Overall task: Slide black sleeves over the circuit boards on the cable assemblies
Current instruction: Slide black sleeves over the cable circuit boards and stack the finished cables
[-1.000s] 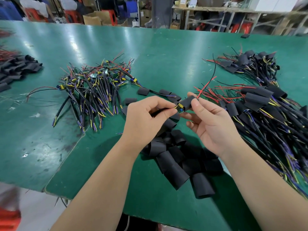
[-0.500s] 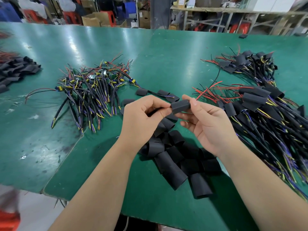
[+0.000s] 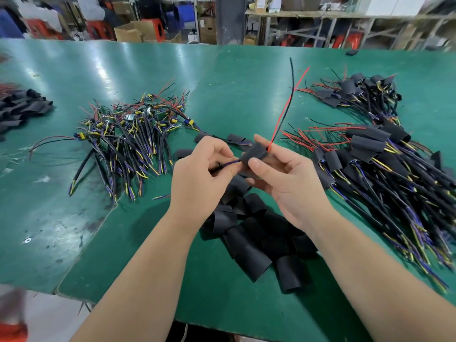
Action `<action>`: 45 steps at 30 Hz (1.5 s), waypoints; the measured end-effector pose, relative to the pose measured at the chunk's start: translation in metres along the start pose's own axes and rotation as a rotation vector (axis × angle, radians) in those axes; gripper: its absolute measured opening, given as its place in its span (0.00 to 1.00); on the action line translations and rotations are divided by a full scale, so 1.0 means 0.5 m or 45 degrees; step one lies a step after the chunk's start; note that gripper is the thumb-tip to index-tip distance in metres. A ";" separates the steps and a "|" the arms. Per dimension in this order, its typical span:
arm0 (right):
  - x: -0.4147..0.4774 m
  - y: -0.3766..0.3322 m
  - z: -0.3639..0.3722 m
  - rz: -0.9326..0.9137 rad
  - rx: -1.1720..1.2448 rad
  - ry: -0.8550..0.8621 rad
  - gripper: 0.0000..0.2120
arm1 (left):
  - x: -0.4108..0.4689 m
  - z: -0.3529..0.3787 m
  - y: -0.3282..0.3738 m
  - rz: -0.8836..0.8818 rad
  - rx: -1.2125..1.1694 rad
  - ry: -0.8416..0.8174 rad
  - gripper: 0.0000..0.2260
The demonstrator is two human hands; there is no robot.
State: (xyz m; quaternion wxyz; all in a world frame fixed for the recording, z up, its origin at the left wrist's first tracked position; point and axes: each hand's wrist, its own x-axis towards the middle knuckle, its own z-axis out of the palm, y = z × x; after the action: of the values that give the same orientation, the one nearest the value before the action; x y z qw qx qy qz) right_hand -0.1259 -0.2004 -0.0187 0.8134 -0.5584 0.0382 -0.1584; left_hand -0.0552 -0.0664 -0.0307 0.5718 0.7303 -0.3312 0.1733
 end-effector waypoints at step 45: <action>-0.005 -0.010 -0.001 0.011 -0.010 -0.013 0.13 | 0.007 -0.008 0.014 0.104 0.145 0.070 0.02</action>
State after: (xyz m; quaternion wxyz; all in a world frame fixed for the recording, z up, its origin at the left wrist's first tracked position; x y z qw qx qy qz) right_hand -0.1295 -0.2018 -0.0147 0.8120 -0.5623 0.0370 -0.1519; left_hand -0.0568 -0.0647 -0.0223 0.5305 0.7426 -0.3343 0.2351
